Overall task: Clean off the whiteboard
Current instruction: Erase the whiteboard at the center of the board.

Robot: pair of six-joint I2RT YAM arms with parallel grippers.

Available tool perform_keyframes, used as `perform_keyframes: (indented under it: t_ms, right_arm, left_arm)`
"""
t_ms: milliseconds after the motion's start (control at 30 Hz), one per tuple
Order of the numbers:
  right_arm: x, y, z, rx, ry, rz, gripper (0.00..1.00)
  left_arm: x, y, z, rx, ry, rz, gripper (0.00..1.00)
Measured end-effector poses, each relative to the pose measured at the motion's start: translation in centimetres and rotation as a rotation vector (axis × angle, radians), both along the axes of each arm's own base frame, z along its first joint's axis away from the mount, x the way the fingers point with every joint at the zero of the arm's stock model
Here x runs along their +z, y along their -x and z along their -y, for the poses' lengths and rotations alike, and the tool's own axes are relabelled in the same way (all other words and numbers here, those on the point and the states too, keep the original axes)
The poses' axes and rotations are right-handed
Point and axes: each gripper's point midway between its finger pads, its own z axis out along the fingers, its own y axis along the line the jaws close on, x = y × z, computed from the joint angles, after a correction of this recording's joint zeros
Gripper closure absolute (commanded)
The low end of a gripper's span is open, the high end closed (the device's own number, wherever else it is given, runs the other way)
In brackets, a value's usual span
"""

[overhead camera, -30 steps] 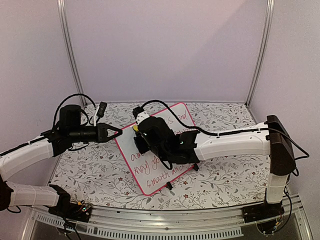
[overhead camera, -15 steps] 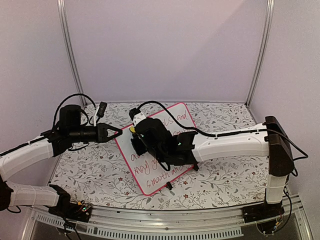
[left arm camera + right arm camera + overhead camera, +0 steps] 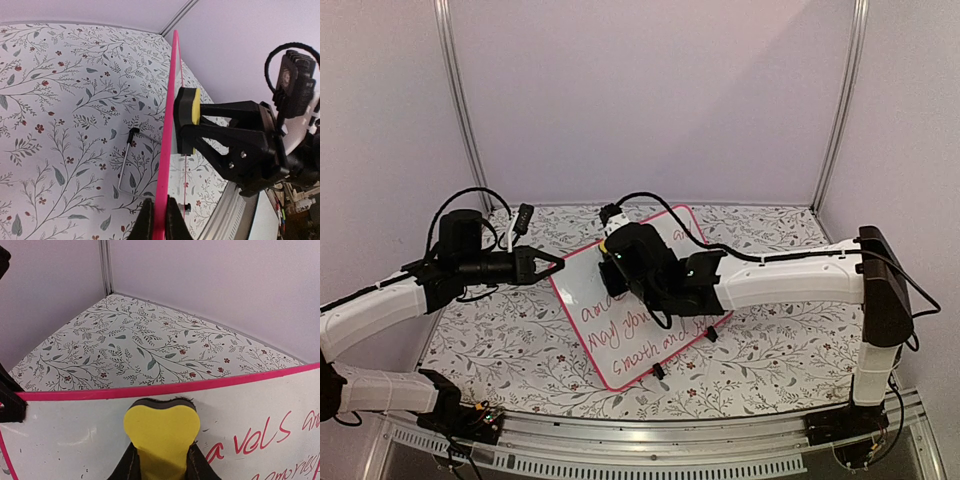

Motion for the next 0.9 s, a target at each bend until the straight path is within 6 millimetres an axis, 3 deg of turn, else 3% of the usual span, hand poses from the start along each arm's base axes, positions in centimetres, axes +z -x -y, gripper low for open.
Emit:
perform_keyframes:
  t_ms: [233,433,900]
  right_arm:
    - [0.0,-0.5,0.6,-0.024,-0.010,-0.009,0.76]
    - [0.1,0.5,0.0,-0.009,-0.011,0.001,0.76]
    - [-0.8,5.9,-5.3,0.128,-0.008,-0.004,0.76]
  left_arm:
    - [0.0,0.0,0.0,0.002,-0.001,-0.001,1.00]
    - [0.0,0.0,0.0,-0.001,0.000,0.000,1.00]
    - [0.0,0.0,0.0,-0.002,-0.001,0.002,1.00]
